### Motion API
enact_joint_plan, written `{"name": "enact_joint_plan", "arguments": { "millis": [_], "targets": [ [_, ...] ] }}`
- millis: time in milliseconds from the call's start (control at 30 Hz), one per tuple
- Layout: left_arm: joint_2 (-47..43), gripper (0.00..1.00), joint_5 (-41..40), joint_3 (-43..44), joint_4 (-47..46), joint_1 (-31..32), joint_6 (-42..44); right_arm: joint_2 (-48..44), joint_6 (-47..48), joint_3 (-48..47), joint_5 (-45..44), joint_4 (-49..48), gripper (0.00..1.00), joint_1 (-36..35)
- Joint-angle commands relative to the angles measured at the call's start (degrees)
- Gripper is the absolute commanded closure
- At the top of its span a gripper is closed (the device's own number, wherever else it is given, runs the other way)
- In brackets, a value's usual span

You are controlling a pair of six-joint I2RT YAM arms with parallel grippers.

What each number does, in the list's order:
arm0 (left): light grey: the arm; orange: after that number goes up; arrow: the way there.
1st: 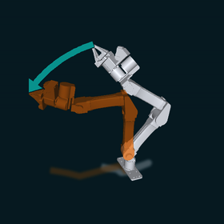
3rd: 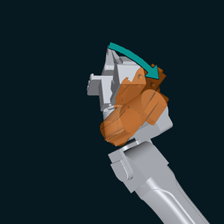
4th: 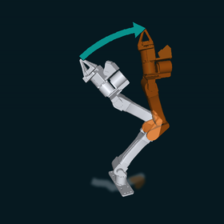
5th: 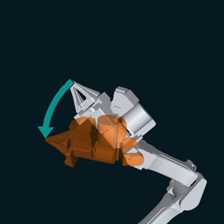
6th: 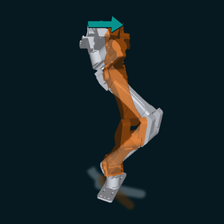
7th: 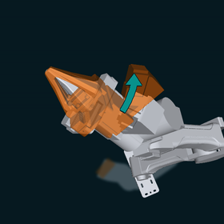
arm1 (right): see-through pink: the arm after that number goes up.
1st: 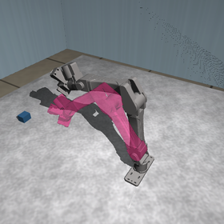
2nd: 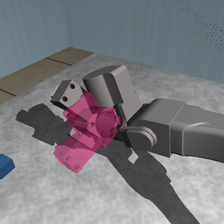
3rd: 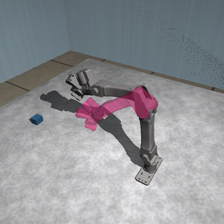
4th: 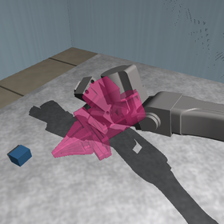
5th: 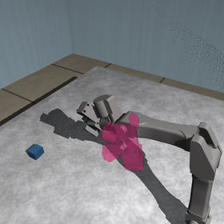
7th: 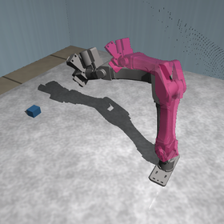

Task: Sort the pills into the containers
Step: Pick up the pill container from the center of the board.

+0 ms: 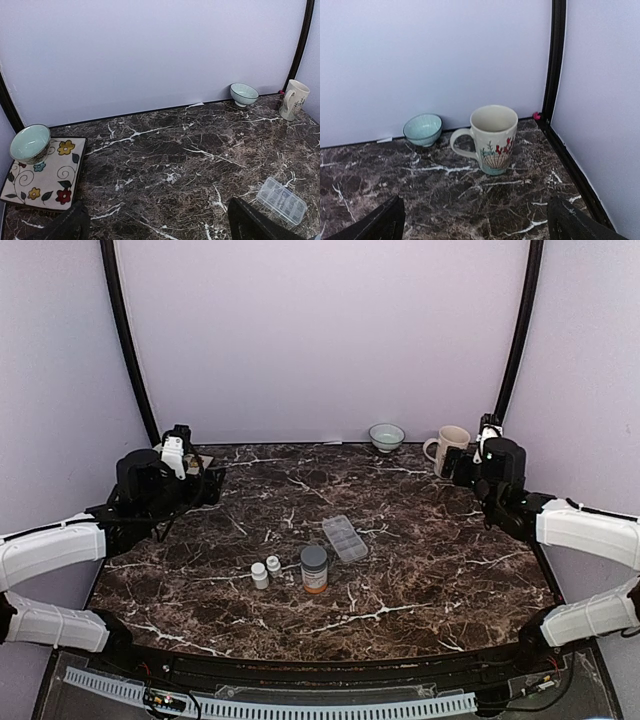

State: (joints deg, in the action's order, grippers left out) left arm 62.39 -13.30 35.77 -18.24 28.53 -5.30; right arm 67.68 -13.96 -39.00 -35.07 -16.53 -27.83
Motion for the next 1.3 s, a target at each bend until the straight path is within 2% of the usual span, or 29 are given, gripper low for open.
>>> {"name": "enact_joint_plan", "arguments": {
  "millis": [0,67,100,167,200,267,367,467,733,900,1033,1267],
  "targets": [
    [0.4,0.01,3.3,2.3,1.4,1.1,1.0,2.0,1.5,-2.3,-7.0,-10.6,0.0,-1.3],
    [1.5,0.01,5.3,3.1,2.2,1.2,0.9,4.3,4.0,-2.3,4.9,-15.5,0.03,-0.5],
    [2.1,0.01,6.4,3.5,2.6,1.3,0.9,5.5,3.4,-3.7,8.8,-14.9,0.06,-0.3],
    [4.0,0.01,8.9,5.5,3.9,1.6,1.2,8.8,2.1,-9.3,16.3,-8.0,0.11,-0.7],
    [5.0,0.01,9.7,6.6,5.4,2.1,1.5,10.6,1.2,-12.9,17.9,-2.4,0.07,-1.5],
    [7.0,0.01,10.4,8.4,7.1,3.0,2.5,13.6,0.6,-17.0,16.1,3.7,0.05,-4.7],
    [8.1,0.02,12.9,10.1,8.8,4.0,3.4,15.8,2.0,-17.9,11.4,6.1,0.05,-11.3],
    [8.3,0.03,13.9,10.3,9.9,5.0,3.3,18.2,0.0,-20.6,6.5,12.9,0.05,-16.2],
    [8.1,0.05,16.3,8.1,8.7,5.4,1.2,29.0,-3.2,-32.2,4.0,29.3,0.03,-23.8],
    [9.8,0.05,17.0,9.2,9.1,5.6,0.8,34.8,-8.0,-37.9,4.0,37.5,0.01,-25.7],
    [12.8,0.05,17.6,12.4,10.9,5.6,-0.6,34.9,-11.5,-37.0,7.3,39.1,0.0,-26.2],
    [20.2,0.05,20.4,20.6,15.4,5.6,-4.5,33.7,-12.5,-31.1,12.5,36.2,0.0,-27.2]
  ]
}}
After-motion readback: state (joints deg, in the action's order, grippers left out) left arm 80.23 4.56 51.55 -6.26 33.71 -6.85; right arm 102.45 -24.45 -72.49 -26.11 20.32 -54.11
